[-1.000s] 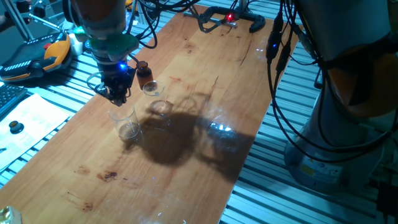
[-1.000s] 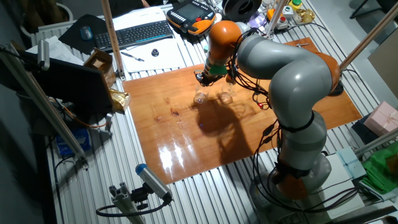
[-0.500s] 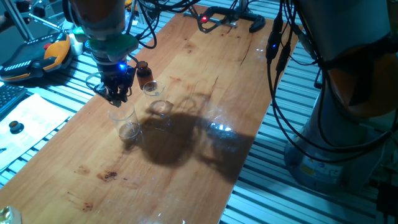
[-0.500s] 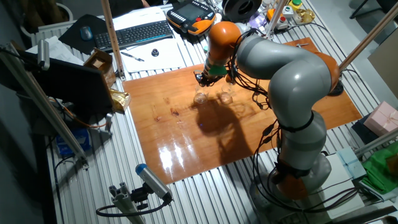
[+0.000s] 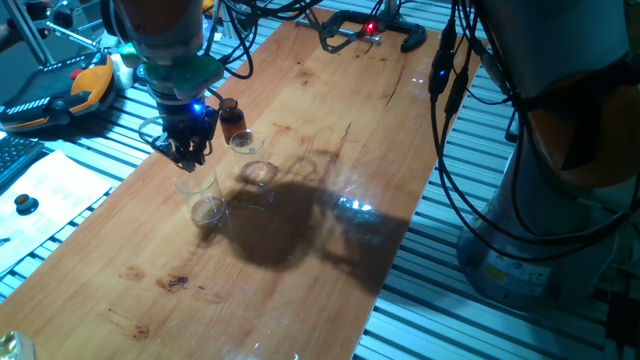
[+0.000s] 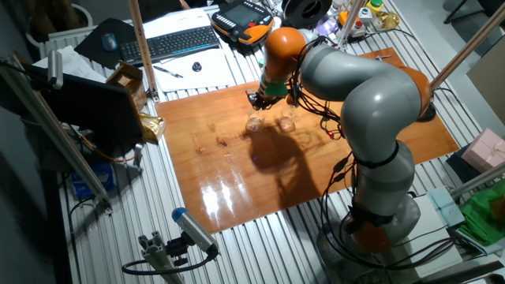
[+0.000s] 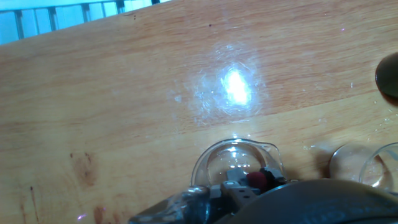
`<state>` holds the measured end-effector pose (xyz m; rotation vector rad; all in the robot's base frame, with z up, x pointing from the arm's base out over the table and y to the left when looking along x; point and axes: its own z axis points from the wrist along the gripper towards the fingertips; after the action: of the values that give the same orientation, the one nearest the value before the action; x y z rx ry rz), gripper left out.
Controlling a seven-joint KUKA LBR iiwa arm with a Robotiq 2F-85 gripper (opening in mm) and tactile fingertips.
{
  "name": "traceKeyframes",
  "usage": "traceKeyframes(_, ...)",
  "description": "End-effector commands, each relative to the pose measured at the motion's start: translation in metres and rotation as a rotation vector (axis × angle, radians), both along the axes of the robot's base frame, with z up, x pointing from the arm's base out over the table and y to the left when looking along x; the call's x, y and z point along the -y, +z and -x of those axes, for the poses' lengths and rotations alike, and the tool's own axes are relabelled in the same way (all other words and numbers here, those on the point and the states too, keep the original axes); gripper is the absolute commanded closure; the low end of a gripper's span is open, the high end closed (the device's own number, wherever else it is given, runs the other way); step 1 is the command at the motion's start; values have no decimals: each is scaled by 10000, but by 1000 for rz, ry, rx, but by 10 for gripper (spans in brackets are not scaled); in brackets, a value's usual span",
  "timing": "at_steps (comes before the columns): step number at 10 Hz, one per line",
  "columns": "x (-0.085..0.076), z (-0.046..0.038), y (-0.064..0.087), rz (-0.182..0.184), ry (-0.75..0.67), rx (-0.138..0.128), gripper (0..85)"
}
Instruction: Transfer liquid using a dropper
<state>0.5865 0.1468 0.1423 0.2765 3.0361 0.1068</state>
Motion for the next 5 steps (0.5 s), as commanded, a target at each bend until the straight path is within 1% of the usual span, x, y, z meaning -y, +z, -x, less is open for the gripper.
traceKeyframes(1,-1,3,-1,0,4,0,657)
traceKeyframes(2,-2,4,-1,1,6,-1,690)
traceKeyframes(4,-2,4,-1,7,6,0,673)
traceKeyframes(5,-2,3,-2,5,5,-1,647)
